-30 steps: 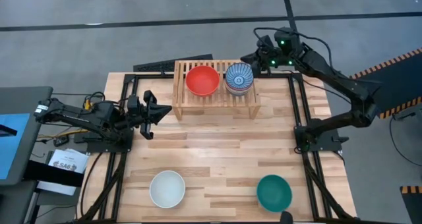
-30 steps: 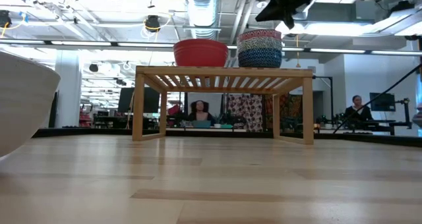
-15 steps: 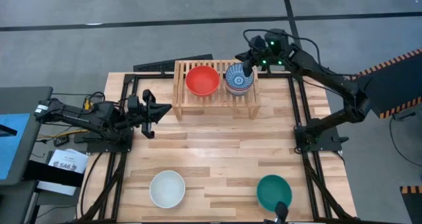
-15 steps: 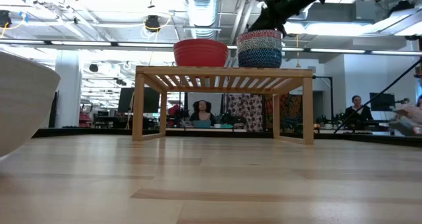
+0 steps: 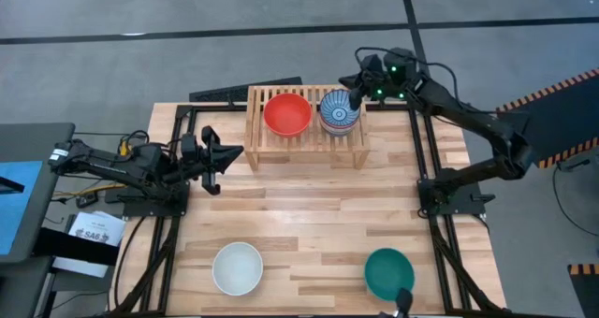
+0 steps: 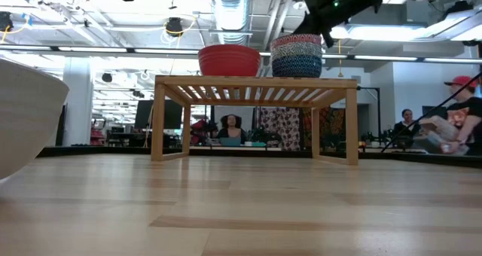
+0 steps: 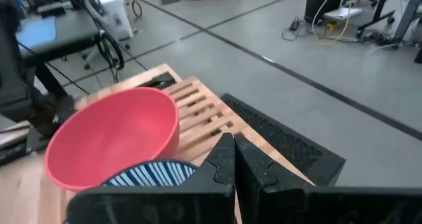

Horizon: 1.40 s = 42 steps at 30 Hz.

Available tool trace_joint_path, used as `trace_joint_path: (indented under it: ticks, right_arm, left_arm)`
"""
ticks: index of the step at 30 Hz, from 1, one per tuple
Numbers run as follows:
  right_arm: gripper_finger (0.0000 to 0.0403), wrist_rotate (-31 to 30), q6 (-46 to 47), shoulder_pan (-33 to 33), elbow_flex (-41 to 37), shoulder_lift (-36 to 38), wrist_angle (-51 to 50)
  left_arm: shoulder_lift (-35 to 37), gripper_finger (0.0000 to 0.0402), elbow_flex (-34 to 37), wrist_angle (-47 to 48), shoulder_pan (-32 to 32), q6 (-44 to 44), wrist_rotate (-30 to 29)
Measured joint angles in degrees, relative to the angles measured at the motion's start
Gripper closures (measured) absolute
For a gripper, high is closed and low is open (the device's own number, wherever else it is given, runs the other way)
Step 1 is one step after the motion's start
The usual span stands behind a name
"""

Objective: Place and stack bowls onto a shelf
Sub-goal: Stack the small blue bowl on top of the other small red bowl on the shelf, then stack the big dark blue bowl on top of the other big orange bowl on the shelf

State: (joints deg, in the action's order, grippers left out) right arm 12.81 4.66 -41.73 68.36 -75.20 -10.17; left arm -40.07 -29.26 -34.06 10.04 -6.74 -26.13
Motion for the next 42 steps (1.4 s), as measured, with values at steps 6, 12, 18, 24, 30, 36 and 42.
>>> trace_joint_path:
  ticks: [6,12,18,24,30,36,42]
  right_arm:
    - [0.0385,0.1,0.0,0.1,0.0,-1.0,-1.4]
    - [0.0385,0.1,-0.2,0.1,0.0,-1.0,-2.7]
    - [0.0385,0.1,-0.3,-0.1,0.0,-1.0,-4.4]
    - [0.0385,0.0,0.0,-0.1,0.0,-1.0,-5.4]
    - [0.0385,-1.2,0.0,-0.1,0.0,-1.0,-6.8]
    - [0.0385,-2.1,-0.2,-0.5,0.5,1.7,-6.9]
    - [0.0384,-0.8,-1.5,0.1,1.7,7.6,-7.5]
  left_arm:
    - [0.0,0.0401,0.0,0.0,0.0,0.0,-0.1]
    - [0.0,0.0401,0.0,0.0,0.0,0.1,-0.2]
    - [0.0,0.0401,0.0,0.0,0.0,0.1,-0.2]
    - [0.0,0.0401,0.0,0.2,0.0,0.1,-0.2]
    - [0.0,0.0401,0.0,0.5,0.0,0.1,-0.2]
    - [0.0,0.0401,0.0,0.5,0.0,0.3,-0.2]
    - [0.0,0.0402,0.0,0.6,0.0,0.1,-0.1]
